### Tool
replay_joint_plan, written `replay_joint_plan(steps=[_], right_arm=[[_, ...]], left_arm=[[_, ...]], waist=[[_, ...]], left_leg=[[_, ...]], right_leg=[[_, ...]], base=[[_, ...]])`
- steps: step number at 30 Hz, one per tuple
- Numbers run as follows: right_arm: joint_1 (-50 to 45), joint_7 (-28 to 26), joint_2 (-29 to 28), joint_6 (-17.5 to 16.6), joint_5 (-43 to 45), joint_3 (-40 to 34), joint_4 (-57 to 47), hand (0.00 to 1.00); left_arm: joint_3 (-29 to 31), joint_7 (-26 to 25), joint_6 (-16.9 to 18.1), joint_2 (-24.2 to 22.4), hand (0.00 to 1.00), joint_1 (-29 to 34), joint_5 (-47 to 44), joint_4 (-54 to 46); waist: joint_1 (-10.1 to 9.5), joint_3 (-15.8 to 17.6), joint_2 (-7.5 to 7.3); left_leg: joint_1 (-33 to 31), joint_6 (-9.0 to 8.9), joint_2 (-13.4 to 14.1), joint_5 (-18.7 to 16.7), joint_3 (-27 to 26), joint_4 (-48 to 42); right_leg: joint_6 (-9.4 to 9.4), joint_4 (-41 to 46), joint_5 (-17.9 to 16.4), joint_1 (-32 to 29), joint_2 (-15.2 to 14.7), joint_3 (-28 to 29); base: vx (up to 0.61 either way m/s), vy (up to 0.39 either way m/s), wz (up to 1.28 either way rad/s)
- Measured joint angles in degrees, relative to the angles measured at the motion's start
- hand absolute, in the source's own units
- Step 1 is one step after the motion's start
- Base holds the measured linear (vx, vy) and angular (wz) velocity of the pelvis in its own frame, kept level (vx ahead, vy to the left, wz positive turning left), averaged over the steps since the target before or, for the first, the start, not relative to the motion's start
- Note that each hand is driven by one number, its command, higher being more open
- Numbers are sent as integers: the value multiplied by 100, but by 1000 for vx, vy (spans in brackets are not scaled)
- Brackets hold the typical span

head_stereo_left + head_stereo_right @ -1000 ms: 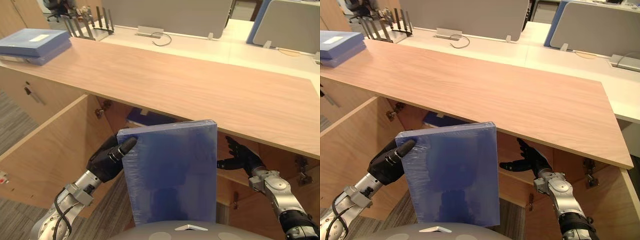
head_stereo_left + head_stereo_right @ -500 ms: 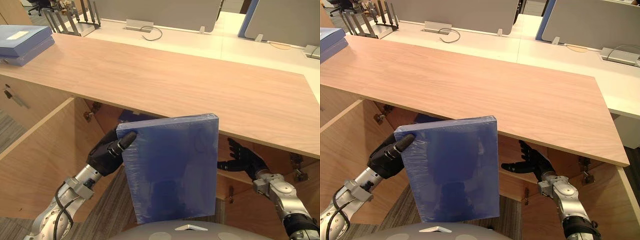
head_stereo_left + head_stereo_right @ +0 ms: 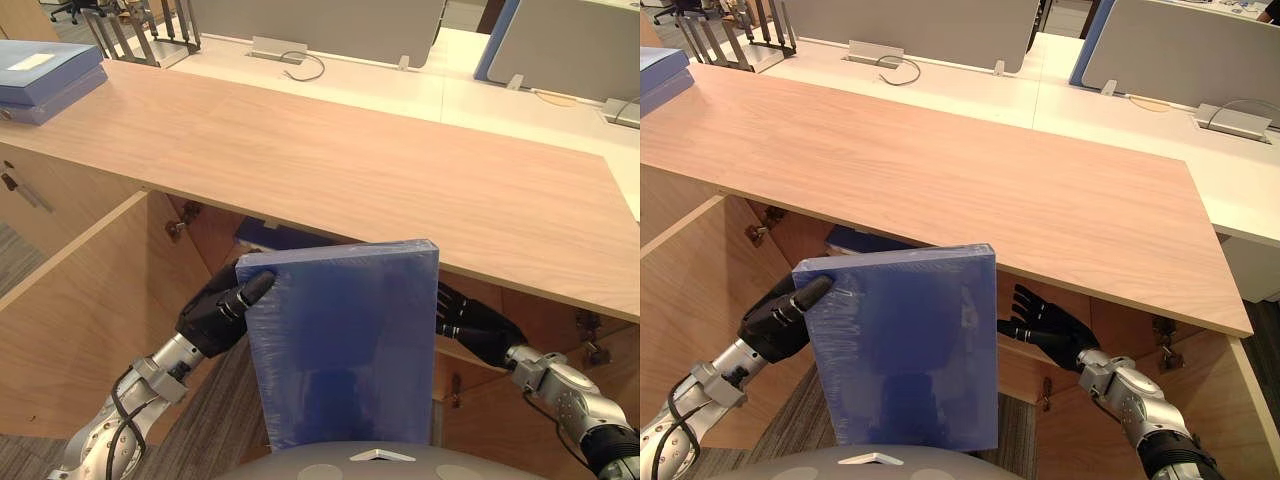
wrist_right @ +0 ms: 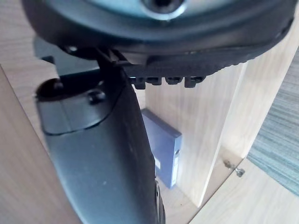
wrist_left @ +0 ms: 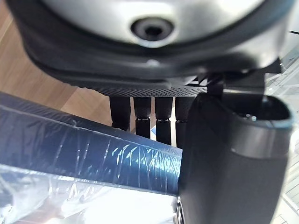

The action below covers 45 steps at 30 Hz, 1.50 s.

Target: Walk over to the cabinet, pick up the folder, carry it to the office cabinet, place the folder inside the office cabinet, then close the office cabinet door

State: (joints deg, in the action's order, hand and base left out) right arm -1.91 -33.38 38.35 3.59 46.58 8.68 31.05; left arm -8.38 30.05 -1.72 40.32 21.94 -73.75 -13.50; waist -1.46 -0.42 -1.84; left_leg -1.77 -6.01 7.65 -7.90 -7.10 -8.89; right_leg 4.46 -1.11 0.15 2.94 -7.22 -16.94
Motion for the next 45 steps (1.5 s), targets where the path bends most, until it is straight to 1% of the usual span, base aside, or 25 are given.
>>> replay_joint_plan(steps=[3,8,13,17,20,25,27,29,30,32,34,36,40,45], right_arm=[[-2,-56,5,17,188,76,-256,100],[-31,-159,28,123,314,152,-607,100],[-147,-199,208,126,446,166,-1114,100],[-187,-219,217,126,475,198,-1413,100],[-195,-225,217,131,652,219,-1644,100],[-201,-292,217,131,694,221,-1949,100],[-237,-353,218,129,683,221,-1911,100],[-234,-438,225,121,508,234,-1600,100],[-217,-421,236,113,165,243,-1183,100],[-242,-355,266,130,-169,249,-718,100],[-331,-313,324,165,-309,248,-485,100],[-457,-278,390,187,-324,247,-476,100],[-458,-256,390,183,-353,242,-485,100],[-455,-220,381,183,-363,142,-483,100]], left_arm=[[-140,3,-102,76,0,-1,1,7],[-238,8,-106,76,0,-22,0,16],[-456,10,-106,74,0,-220,1,16],[-548,10,-106,49,0,-284,4,17],[-673,11,-106,-4,0,-430,5,60],[-715,11,-105,-109,0,-449,10,64],[-721,16,-105,-147,0,-452,10,86],[-759,42,-105,-183,0,-513,11,238],[-771,56,-124,-215,0,-569,20,396],[-770,58,-133,-217,0,-571,22,517],[-768,59,-137,-224,0,-573,28,611],[-756,63,-137,-244,0,-579,31,734],[-731,83,-139,-456,0,-685,309,1389],[-573,97,-134,-633,0,-720,408,1852]], waist=[[8,-7,-12],[4,-12,-21],[4,-17,-25],[20,-22,-23],[15,-29,-12],[15,-33,-5],[14,-34,-4],[9,-37,0],[0,-38,1],[6,-41,7],[18,-49,28],[44,-67,56],[166,-109,123],[176,-125,148]], left_leg=[[-1,2,0,-5,-6,-12],[-34,6,5,-40,-8,-95],[-59,30,-15,-78,-16,-144],[-84,26,-17,-127,-29,-222],[-84,26,-22,-127,-29,-223],[-89,20,-23,-132,-26,-252],[-101,18,-27,-134,-23,-274],[-114,24,-30,-138,-19,-297],[-116,24,-32,-138,-13,-303],[-119,25,-31,-138,-8,-305],[-125,25,-31,-138,-8,-305],[-125,26,-26,-138,-9,-300],[-125,32,-16,-143,-38,-295],[-81,38,-16,-132,-130,-277]], right_leg=[[0,-1,0,-1,-1,3],[4,6,3,5,-6,2],[20,19,13,11,-37,-1],[27,21,18,13,-47,9],[28,21,18,13,-52,4],[28,20,18,15,-53,-6],[27,18,18,19,-57,-11],[27,18,18,24,-62,-16],[27,18,17,27,-64,-19],[27,17,17,30,-62,-20],[27,13,17,27,-61,-18],[28,13,17,26,-57,-13],[28,13,17,10,-51,16],[65,12,45,-64,-60,138]], base=[[0,0,0],[0,0,0],[0,0,0],[-3,3,-1],[0,0,0],[0,0,0],[0,0,0],[0,0,0],[0,0,0],[0,0,0],[0,0,0],[0,0,0],[-9,0,-3],[-3,7,-11]])
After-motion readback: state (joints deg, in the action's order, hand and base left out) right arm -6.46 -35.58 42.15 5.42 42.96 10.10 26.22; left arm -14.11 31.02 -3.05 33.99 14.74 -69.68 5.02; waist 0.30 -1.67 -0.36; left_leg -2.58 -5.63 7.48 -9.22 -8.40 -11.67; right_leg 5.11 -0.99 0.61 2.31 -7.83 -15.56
